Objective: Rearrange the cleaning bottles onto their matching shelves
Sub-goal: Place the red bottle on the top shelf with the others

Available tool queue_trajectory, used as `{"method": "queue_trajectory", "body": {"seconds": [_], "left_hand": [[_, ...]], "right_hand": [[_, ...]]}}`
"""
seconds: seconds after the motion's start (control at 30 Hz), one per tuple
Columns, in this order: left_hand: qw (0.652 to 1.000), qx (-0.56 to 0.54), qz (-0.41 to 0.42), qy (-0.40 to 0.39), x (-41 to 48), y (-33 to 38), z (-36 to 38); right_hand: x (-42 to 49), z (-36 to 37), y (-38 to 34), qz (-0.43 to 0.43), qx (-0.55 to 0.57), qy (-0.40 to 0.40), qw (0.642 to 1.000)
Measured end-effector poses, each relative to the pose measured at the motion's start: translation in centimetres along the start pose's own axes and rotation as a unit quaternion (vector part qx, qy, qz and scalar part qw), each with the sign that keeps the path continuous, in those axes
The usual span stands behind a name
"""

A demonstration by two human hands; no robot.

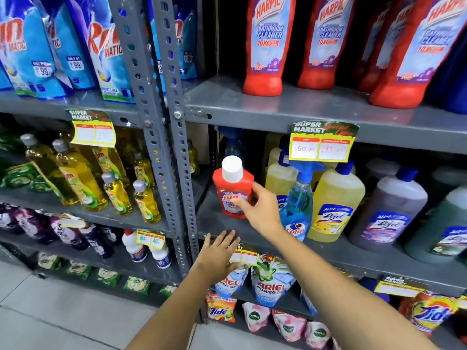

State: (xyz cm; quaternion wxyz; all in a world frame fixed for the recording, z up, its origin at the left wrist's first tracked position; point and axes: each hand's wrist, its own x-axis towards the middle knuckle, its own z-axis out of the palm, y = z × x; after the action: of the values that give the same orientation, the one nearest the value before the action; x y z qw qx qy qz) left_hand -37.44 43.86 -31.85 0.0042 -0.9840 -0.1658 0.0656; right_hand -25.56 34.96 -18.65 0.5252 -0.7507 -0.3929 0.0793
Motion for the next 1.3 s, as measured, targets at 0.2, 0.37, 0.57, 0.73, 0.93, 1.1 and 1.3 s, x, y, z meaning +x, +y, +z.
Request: {"method": "queue_trajectory", "body": {"seconds": [0.2,0.37,0.57,0.73,0.93,1.1,1.3], "left_hand": [[0.977,-0.053,0.105,0.177,-1.9,1.3,-6.2],[0.904,-0.063,0.143,0.399,-1.1,1.6,-18.7],[0.843,-0.04,0.136,0.519,-0.2,1.3,-29.3],[0.89,-0.01,0.096,0.445,2.6,0.8,-30.5],[0.874,0.008,0.087,0.478,3.4,0.7,-29.7],[0.87,0.001,0.083,0.487,3.4,0.7,-29.6],[0.865,-0.004,0.084,0.494,3.5,0.8,-29.5]], "right_hand": [[-4.7,-8.9,-9.9,-0.133,0.116,0.081,0.981],[-2.2,-16.4,-17.5,-0.258,0.159,0.189,0.934],[7.1,-21.6,-18.7,-0.234,0.047,0.255,0.937],[12.6,-22.3,-17.0,-0.146,-0.012,0.245,0.958],[14.5,-22.2,-16.0,-0.123,-0.027,0.222,0.967],[13.4,-22.0,-15.5,-0.094,0.0,0.18,0.979],[10.9,-20.3,-12.4,-0.028,-0.097,0.196,0.975]]}}
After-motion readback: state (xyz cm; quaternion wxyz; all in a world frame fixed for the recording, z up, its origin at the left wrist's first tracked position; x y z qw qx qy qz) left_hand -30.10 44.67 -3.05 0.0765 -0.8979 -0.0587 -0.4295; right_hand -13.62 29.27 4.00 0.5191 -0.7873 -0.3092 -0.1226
